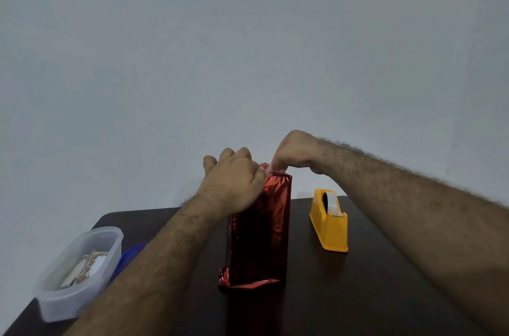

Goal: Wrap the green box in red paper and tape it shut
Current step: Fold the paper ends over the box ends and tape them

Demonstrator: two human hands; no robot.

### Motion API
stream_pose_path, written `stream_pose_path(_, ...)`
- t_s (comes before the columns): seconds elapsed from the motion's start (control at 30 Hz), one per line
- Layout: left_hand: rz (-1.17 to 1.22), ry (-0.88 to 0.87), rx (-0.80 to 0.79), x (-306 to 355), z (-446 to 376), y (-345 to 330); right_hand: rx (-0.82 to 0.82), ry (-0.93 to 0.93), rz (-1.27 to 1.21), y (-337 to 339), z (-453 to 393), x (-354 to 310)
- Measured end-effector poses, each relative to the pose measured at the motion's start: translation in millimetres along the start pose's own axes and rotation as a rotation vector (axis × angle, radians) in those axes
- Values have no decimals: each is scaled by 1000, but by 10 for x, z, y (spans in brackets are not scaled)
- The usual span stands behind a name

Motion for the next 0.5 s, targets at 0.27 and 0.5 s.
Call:
stream_pose_path(0.27, -18, -8, -3, 5, 9, 17, -33, -43, 230, 79, -46, -149)
stream_pose_path(0.5, -28, -14, -3, 22, 14, 33, -244, -182, 393, 106, -136, -251)
Point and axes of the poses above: each hand's wrist, its own z-axis away from the middle knuckle, its own y-axis out of the back of the hand, x = y × z, the point moved 3 cm from there along -z, towards the middle knuckle, and after that the axes turned 8 degrees about -z, right-handed, at the moved point
